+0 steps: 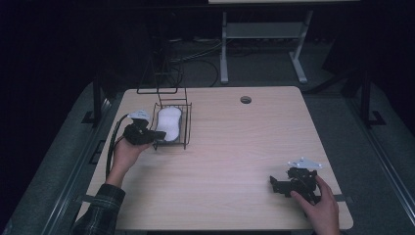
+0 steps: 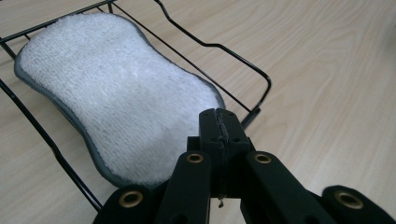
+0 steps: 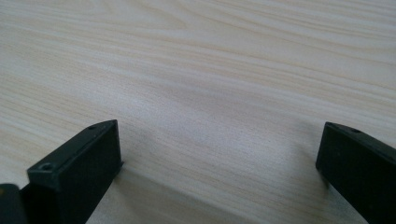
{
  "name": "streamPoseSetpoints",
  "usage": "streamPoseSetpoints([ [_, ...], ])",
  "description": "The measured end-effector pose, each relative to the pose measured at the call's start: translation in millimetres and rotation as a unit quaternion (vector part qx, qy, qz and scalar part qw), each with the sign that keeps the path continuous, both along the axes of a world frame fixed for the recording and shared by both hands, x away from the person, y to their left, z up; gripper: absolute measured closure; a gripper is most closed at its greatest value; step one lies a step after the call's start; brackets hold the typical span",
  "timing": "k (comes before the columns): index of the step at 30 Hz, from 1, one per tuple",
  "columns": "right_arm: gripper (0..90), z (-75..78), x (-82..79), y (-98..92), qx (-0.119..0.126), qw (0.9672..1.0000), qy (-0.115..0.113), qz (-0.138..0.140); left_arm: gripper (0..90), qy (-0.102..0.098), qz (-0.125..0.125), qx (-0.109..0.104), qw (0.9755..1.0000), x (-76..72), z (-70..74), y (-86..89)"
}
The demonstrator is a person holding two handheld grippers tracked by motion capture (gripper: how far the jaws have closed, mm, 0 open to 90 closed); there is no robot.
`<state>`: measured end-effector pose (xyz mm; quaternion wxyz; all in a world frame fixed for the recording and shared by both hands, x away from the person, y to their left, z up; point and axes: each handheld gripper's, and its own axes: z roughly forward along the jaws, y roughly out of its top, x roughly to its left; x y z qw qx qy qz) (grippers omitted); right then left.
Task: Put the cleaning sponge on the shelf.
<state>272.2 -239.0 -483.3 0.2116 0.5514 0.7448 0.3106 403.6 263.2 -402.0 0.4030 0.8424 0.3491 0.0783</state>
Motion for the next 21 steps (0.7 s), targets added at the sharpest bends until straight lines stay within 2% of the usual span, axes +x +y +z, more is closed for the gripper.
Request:
streamPoseSetpoints([
  [6, 0.0, 0.0, 0.0, 0.0, 0.000, 1.0000, 0.000, 0.000, 89.8, -0.004, -0.012, 0.002, 0.9999, -19.7, 3.9, -4.0],
  [14, 0.0, 0.0, 0.0, 0.0, 0.000, 1.0000, 0.000, 0.000, 88.9, -0.016, -0.032, 0.018, 0.9992, -45.7, 4.7, -9.1],
  [17, 0.0, 0.0, 0.0, 0.0, 0.000, 1.0000, 0.000, 0.000, 76.3, -0.014, -0.036, 0.035, 0.9986, -54.4, 1.5, -10.1],
  [19, 0.0, 0.0, 0.0, 0.0, 0.000, 1.0000, 0.000, 0.000, 69.2, -0.013, -0.032, 0.033, 0.9989, -59.4, -1.2, -10.2],
  [21, 0.0, 0.0, 0.0, 0.0, 0.000, 1.0000, 0.000, 0.000, 61.2, -0.013, -0.031, 0.039, 0.9987, -65.1, -4.3, -9.8],
])
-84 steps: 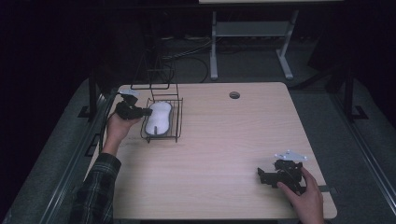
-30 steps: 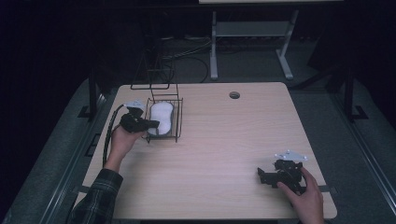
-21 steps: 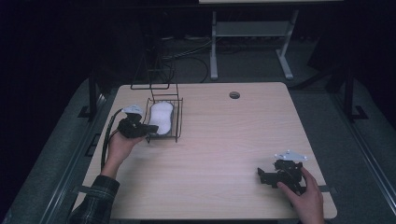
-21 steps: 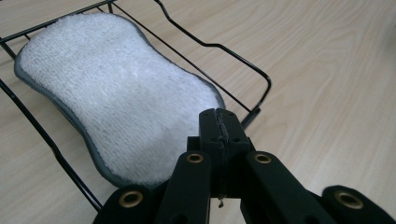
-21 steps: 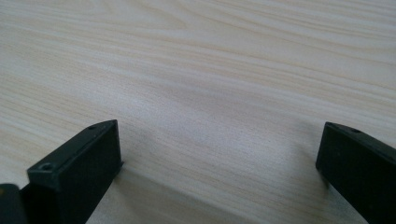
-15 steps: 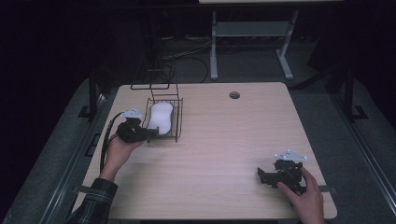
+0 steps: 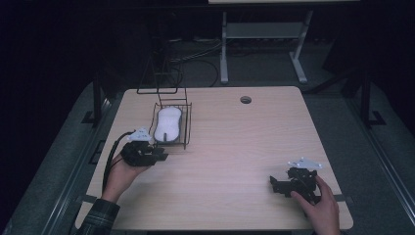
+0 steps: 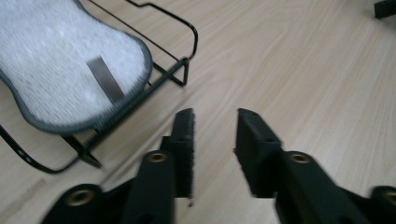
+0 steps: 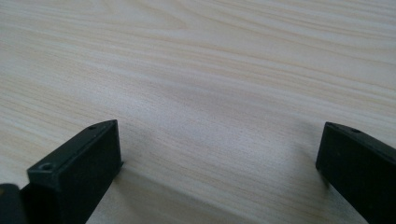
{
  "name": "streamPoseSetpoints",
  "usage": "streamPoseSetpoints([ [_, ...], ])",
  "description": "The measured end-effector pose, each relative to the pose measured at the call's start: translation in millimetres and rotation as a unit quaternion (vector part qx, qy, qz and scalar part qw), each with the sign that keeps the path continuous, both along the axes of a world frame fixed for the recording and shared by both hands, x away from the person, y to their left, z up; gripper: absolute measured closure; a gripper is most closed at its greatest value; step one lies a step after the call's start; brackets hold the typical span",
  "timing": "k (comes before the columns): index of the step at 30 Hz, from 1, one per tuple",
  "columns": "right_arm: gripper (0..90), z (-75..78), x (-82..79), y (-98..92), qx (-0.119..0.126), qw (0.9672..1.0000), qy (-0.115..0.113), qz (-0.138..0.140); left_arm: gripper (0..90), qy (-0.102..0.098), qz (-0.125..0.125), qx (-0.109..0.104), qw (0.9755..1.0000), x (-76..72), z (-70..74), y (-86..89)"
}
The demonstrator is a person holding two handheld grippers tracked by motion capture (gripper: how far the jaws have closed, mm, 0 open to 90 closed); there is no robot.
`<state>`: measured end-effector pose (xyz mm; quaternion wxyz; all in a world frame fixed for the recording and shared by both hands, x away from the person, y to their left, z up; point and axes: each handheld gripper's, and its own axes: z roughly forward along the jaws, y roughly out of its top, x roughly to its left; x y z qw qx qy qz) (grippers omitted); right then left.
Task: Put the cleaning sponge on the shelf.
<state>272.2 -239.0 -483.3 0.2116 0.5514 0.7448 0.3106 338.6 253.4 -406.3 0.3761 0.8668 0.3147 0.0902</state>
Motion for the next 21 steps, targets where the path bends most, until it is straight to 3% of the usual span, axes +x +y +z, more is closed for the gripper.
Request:
streamPoseSetpoints([
  [6, 0.0, 0.0, 0.0, 0.0, 0.000, 1.0000, 0.000, 0.000, 39.6, -0.019, -0.004, 0.024, 0.9995, -16.7, -10.3, 0.5],
  [9, 0.0, 0.0, 0.0, 0.0, 0.000, 1.0000, 0.000, 0.000, 31.4, -0.022, -0.002, 0.025, 0.9994, -24.9, -16.2, 0.1],
  [21, 0.0, 0.0, 0.0, 0.0, 0.000, 1.0000, 0.000, 0.000, 18.0, -0.004, -0.023, 0.054, 0.9983, -46.7, -40.6, -4.7],
])
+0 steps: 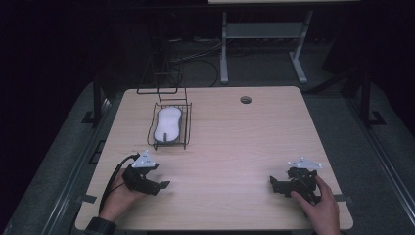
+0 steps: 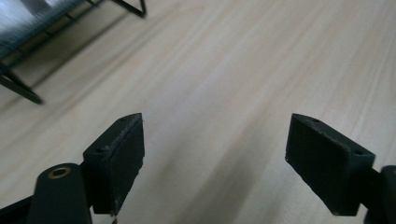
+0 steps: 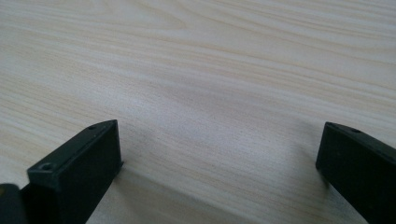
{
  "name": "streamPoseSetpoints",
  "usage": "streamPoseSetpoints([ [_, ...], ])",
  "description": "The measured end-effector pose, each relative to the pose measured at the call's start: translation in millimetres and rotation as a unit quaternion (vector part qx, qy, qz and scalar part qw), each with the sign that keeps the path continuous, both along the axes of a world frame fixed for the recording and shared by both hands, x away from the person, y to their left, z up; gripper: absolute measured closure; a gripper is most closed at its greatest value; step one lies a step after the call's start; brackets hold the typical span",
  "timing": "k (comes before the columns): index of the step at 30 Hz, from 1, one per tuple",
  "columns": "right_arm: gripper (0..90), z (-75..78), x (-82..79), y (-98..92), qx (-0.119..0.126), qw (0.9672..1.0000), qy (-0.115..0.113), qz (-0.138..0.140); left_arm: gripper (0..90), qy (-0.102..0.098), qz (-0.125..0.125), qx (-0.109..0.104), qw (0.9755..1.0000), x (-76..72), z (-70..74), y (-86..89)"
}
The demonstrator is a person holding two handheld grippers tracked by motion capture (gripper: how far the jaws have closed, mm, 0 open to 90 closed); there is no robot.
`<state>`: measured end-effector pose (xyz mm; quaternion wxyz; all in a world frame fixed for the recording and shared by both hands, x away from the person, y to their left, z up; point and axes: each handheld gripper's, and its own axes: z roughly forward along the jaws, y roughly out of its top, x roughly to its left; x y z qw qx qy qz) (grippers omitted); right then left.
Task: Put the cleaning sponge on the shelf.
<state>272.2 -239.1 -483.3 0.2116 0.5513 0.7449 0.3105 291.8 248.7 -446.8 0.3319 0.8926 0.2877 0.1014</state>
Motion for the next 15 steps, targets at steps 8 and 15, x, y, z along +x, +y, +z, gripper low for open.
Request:
streamPoseSetpoints([
  [8, 0.0, 0.0, 0.0, 0.0, 0.000, 1.0000, 0.000, 0.000, 13.3, 0.002, -0.003, 0.014, 0.9999, -7.2, -11.2, -2.8],
  [15, 0.0, 0.0, -0.1, 0.1, 0.000, 1.0000, 0.000, 0.000, 12.7, -0.017, -0.016, -0.009, 0.9997, -13.2, -23.0, -0.2],
])
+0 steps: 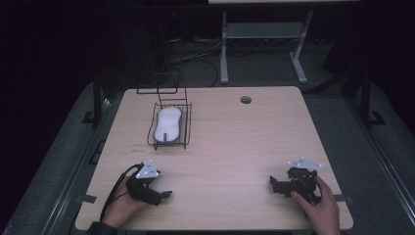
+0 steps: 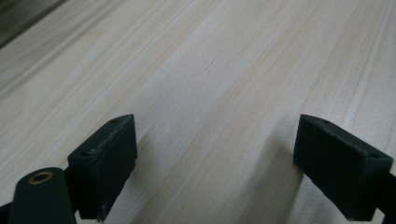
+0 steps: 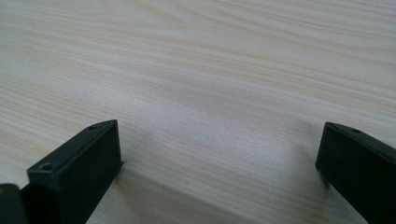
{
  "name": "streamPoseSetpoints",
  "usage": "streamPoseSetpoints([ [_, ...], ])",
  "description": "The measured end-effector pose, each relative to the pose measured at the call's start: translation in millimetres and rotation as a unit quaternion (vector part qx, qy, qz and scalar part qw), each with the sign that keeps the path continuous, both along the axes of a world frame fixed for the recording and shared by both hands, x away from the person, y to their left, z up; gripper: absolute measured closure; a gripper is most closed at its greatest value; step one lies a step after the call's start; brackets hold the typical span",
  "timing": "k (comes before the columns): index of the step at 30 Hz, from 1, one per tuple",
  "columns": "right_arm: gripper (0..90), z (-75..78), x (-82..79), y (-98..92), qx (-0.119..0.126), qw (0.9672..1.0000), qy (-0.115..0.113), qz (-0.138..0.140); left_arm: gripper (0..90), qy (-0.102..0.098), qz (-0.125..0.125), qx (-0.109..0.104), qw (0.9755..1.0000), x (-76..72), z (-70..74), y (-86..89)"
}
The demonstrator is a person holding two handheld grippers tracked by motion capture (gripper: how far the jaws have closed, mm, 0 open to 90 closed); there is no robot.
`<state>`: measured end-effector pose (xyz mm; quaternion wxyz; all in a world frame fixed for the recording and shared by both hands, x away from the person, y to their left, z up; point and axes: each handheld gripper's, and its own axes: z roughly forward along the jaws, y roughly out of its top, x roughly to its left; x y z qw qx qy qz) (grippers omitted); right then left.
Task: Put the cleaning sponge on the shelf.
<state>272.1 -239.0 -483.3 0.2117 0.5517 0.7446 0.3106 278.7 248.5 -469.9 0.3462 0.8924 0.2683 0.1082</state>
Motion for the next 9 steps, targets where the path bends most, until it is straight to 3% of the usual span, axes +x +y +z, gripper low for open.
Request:
streamPoseSetpoints([
  [3, 0.0, 0.0, 0.0, 0.0, 0.000, 1.0000, 0.000, 0.000, 12.7, -0.016, 0.000, -0.027, 0.9995, -3.3, -5.2, 4.9],
  [9, 0.0, 0.0, 0.0, 0.0, 0.000, 1.0000, 0.000, 0.000, 13.0, -0.015, 0.002, -0.028, 0.9995, -3.8, -5.1, 5.4],
])
